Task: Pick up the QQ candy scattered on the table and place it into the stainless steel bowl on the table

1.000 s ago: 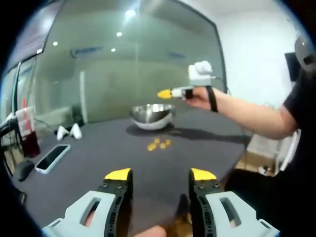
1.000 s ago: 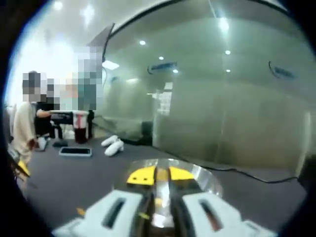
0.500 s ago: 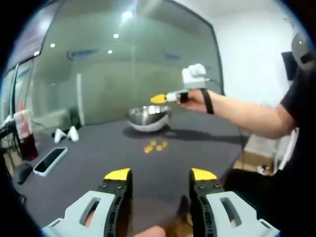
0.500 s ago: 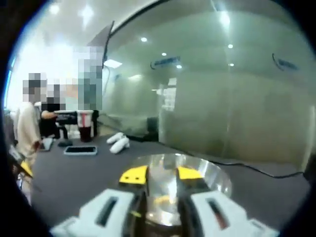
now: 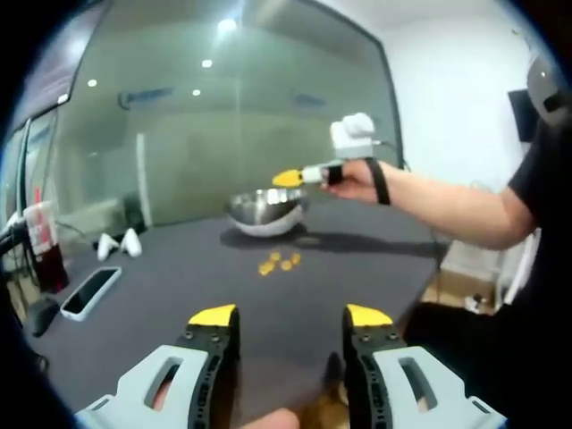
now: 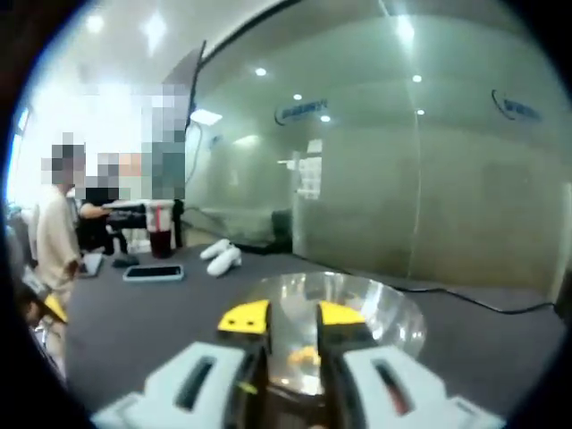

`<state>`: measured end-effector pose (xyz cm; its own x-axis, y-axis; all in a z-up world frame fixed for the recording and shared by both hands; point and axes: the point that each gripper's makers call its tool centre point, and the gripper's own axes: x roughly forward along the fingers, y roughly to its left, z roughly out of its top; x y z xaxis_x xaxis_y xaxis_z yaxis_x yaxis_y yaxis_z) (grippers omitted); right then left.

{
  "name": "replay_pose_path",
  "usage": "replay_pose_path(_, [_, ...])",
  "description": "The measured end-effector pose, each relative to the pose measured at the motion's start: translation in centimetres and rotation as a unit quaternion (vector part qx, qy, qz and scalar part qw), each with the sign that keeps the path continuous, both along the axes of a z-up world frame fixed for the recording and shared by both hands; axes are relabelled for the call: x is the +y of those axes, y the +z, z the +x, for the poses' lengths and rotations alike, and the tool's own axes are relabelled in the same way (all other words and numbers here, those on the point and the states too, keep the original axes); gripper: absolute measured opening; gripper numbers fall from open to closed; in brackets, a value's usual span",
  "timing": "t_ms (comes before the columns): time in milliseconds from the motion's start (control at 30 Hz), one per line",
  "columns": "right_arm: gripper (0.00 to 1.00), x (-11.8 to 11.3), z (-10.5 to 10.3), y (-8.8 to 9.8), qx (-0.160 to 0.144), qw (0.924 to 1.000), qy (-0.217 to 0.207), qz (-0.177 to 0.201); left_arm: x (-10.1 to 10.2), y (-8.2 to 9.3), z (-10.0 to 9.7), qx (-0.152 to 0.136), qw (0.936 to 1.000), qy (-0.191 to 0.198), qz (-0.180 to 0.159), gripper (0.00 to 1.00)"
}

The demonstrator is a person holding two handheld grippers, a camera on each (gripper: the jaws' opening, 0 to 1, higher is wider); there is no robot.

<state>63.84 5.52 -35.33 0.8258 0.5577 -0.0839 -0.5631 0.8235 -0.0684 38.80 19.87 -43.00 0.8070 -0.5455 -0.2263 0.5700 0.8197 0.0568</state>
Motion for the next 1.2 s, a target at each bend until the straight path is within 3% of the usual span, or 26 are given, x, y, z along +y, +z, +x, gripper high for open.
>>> replay_pose_path(300, [0.2, 0.2, -2.7, 1.5, -0.015, 0.9994, 0.03, 0.003, -0.2, 0.1, -0.1, 0.0, 1.0, 0.0, 0.004, 0.48])
replay_pose_path(367, [0.2, 0.2, -4.0, 1.4, -0.02, 0.999, 0.041, -0.001, -0.1, 0.1, -0.2, 0.0, 1.0, 0.001, 0.004, 0.48])
replay_pose_path(433, [0.2, 0.1, -3.9, 1.2, -0.023, 0.9983, 0.053, -0.007, -0.1, 0.1, -0.2, 0.0, 1.0, 0.001, 0.005, 0.48])
replay_pose_path(967, [0.2, -2.5, -11.1, -3.5, 0.015, 0.9955, 0.093, -0.01, -0.2, 0.2, -0.1, -0.001, 1.0, -0.001, 0.004, 0.48])
replay_pose_path(1200, [0.2, -2.9, -12.7, -5.7, 0.028, 0.9938, 0.105, -0.023, -0.3, 0.3, 0.0, -0.003, 1.0, -0.003, 0.005, 0.48])
